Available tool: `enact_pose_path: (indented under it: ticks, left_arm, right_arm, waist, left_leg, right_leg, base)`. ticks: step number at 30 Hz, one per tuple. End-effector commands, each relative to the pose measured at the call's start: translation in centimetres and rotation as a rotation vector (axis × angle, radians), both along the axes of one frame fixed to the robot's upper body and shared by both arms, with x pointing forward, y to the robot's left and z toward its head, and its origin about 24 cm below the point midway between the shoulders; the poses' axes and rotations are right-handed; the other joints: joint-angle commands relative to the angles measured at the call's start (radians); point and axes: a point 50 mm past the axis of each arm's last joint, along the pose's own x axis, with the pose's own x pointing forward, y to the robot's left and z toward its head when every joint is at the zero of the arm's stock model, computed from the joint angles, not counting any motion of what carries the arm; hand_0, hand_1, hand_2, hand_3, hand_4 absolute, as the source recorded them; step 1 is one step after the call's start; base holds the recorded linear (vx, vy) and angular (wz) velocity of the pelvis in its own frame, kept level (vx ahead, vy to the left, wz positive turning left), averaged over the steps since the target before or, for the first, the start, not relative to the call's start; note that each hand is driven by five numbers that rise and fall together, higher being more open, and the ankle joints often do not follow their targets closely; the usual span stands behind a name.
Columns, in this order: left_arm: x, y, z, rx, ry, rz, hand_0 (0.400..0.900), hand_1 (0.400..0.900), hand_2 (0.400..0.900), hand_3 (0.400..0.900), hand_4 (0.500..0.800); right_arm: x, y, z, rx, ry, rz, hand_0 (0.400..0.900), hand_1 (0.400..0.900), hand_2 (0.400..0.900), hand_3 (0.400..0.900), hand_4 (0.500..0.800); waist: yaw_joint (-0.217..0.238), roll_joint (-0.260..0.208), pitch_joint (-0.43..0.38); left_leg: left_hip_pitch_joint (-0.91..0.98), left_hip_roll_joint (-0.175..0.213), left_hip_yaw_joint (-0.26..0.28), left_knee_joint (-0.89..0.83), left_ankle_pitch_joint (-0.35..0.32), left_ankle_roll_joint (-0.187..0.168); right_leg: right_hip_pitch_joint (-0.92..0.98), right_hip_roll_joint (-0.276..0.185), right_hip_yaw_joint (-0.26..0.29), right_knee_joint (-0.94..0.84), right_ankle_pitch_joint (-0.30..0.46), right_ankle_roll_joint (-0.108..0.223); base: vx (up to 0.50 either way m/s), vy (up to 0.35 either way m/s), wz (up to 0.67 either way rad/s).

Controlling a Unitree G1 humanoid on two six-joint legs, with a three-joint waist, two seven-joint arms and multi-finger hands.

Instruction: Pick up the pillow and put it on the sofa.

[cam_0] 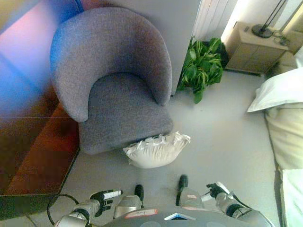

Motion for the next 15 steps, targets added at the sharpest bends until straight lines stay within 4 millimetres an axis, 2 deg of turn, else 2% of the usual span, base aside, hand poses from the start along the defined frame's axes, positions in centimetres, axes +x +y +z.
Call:
enact_pose_path:
  ticks: [1,3,5,7,9,12,15]
  left_arm:
    - [0.0,0.7,0.2,0.022,-0.007,-0.016,0.9,0.9,0.9,0.9,0.8]
    - [-1.0,0.3,-0.1,0.023,0.022,-0.016,0.9,0.9,0.9,0.9,0.8]
    - [-1.5,0.0,-0.2,0.021,0.031,-0.014,0.9,0.9,0.9,0.9,0.8]
    - [-1.3,-0.5,-0.3,0.001,0.023,-0.043,0.9,0.9,0.9,0.9,0.8]
    - [-0.5,-0.9,-0.3,-0.02,-0.008,-0.06,0.9,0.9,0.9,0.9,0.8]
    - [0.4,-1.3,-0.1,-0.039,-0.043,-0.094,0.9,0.9,0.9,0.9,0.8]
    - [0.9,-0.9,0.1,-0.038,-0.065,-0.1,0.9,0.9,0.9,0.9,0.8]
  right_arm:
    - [3.2,-0.1,1.1,-0.08,-0.087,0.086,0.9,0.9,0.9,0.9,0.8]
    - [3.2,-0.4,1.3,-0.12,-0.099,0.12,0.9,0.9,0.9,0.9,0.8]
    - [3.8,-0.5,1.7,-0.175,-0.135,0.175,0.9,0.9,0.9,0.9,0.8]
    - [5.3,-0.8,2.5,-0.245,-0.203,0.231,0.9,0.9,0.9,0.9,0.8]
    - [7.5,-1.2,3.8,-0.333,-0.293,0.289,0.9,0.9,0.9,0.9,0.8]
    - [12.2,-1.1,6.8,-0.456,-0.419,0.393,0.9,0.9,0.9,0.9,0.8]
    - [15.7,-0.9,9.5,-0.525,-0.484,0.459,0.9,0.9,0.9,0.9,0.8]
  waist:
    - [0.012,-0.025,0.03]
    - [0.012,-0.03,0.022]
    - [0.017,-0.03,0.025]
    - [0.03,-0.021,0.031]
    - [0.041,-0.005,0.044]
    - [0.06,0.021,0.072]
    - [0.079,0.043,0.099]
  left_leg:
    - [0.013,0.012,-0.009,0.147,-0.18,-0.015]
    - [0.017,0.022,-0.046,0.189,-0.198,-0.028]
    - [0.026,0.046,-0.044,0.209,-0.209,-0.047]
    - [0.031,0.07,-0.037,0.192,-0.195,-0.063]
    - [0.018,0.082,-0.046,0.159,-0.171,-0.073]
    - [0.0,0.091,-0.061,0.114,-0.146,-0.087]
    - [-0.015,0.099,-0.073,0.092,-0.135,-0.097]
  right_leg:
    - [-0.013,-0.032,0.035,0.041,0.118,-0.005]
    - [0.013,-0.034,0.063,0.074,0.108,0.004]
    - [0.002,-0.051,0.044,0.142,0.102,0.01]
    - [-0.025,-0.065,0.012,0.191,0.097,0.011]
    - [-0.071,-0.066,0.002,0.224,0.09,0.011]
    - [-0.155,-0.075,-0.008,0.279,0.085,0.014]
    - [-0.228,-0.086,-0.013,0.337,0.083,0.015]
  base:
    - [0.31,-0.224,0.6]
    - [0.3,-0.229,0.69]
    - [0.18,-0.194,0.55]
    - [0.03,-0.124,0.43]
    - [-0.13,-0.063,0.42]
    - [-0.17,-0.036,0.35]
    - [-0.09,-0.019,0.26]
